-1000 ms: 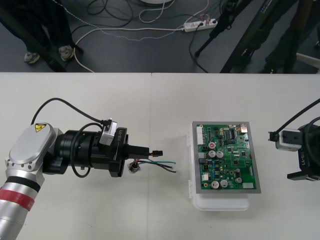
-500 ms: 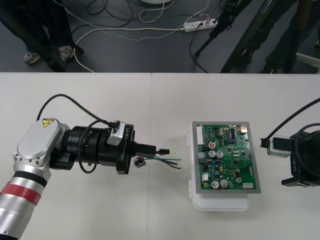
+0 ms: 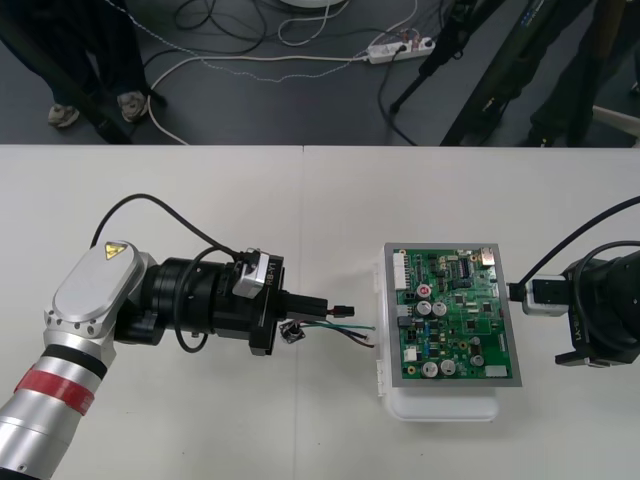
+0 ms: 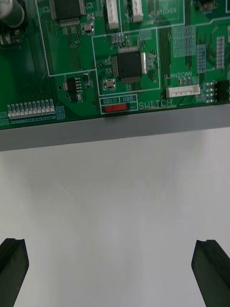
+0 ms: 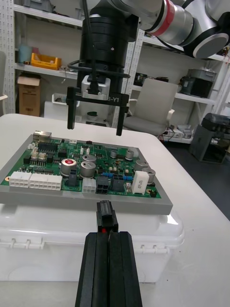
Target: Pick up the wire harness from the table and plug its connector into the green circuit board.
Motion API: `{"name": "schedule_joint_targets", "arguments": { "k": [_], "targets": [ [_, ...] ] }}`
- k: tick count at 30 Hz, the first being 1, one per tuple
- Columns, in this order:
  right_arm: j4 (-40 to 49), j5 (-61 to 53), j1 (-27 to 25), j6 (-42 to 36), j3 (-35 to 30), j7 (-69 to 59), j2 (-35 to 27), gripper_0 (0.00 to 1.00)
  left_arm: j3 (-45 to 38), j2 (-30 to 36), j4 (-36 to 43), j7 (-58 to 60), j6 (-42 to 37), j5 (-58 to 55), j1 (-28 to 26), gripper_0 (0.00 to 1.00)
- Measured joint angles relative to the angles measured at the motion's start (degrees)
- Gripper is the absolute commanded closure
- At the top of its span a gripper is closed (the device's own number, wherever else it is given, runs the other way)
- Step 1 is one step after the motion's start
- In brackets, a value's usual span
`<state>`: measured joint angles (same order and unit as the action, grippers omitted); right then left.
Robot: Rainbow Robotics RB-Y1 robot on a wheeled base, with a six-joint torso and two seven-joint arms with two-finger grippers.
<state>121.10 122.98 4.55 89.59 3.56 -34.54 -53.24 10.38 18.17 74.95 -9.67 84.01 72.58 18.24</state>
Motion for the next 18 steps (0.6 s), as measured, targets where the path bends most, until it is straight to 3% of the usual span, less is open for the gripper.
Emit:
{"name": "schedule_joint_targets", "arguments": {
  "k": [18],
  "targets": [
    [0.0,4.4,2.5,-0.8,5.1,3.4,1.1,0.00,0.6,-2.9,-5.4,-7.9,-0.3,0.2,0.0,1.00]
  ]
}}
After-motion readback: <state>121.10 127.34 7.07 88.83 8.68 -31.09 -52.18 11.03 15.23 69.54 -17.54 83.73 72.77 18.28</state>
